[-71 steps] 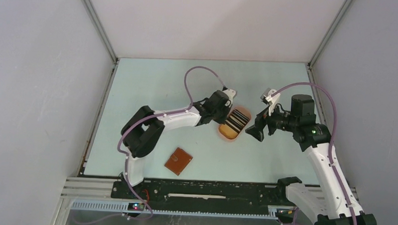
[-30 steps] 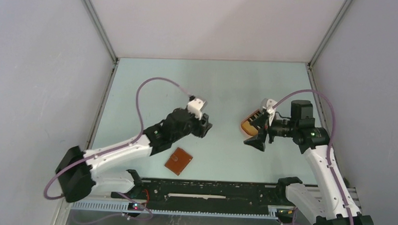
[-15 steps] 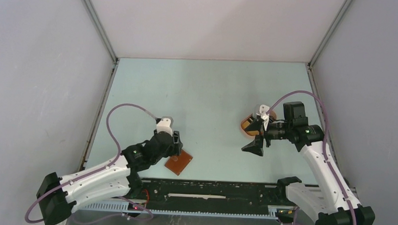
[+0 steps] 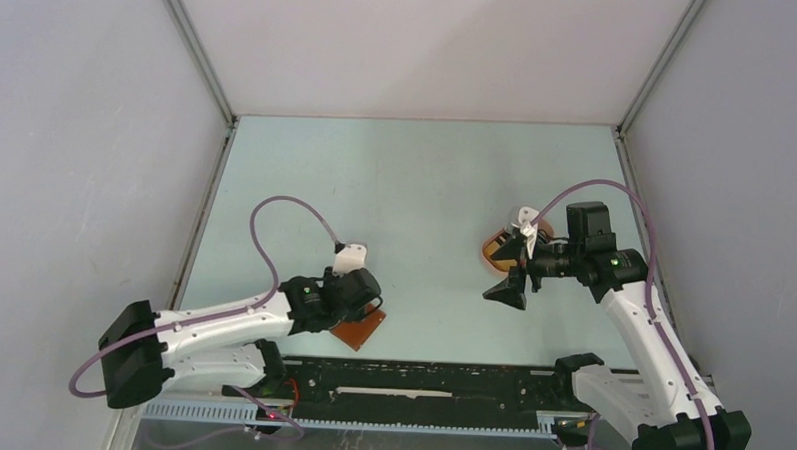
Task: Put the credit cards into the card holder
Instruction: Pick up the card holder from the center of the board.
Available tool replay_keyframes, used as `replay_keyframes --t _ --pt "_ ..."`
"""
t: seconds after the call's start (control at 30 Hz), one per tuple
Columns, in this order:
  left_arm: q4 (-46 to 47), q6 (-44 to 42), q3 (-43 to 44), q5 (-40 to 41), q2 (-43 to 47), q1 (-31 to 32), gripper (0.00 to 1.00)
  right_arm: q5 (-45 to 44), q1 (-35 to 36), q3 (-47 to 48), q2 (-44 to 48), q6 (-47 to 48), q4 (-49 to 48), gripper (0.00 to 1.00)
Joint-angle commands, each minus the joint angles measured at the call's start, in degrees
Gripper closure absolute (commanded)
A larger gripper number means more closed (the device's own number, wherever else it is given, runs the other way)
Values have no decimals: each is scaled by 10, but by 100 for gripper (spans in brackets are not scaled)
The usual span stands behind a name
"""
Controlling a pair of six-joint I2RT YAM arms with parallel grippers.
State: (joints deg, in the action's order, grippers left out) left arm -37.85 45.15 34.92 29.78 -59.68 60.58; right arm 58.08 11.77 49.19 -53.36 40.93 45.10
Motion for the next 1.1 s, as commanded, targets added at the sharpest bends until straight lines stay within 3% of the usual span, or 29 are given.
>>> replay_keyframes --t 0.0,0.17,0.77,0.93,1.07 --pt "0 9 20 -11 -34 4 52 -3 4 2 3 -10 -13 0" --pt "5 11 17 -25 -66 4 56 -3 5 2 4 -12 -14 0" --pt "38 21 -12 -65 -143 7 55 -1 6 2 6 -14 -14 0" --pt "28 30 -20 -60 -106 7 65 0 6 2 6 -14 -13 0" --pt "9 38 -25 -50 -62 7 65 0 6 2 7 -14 -13 0"
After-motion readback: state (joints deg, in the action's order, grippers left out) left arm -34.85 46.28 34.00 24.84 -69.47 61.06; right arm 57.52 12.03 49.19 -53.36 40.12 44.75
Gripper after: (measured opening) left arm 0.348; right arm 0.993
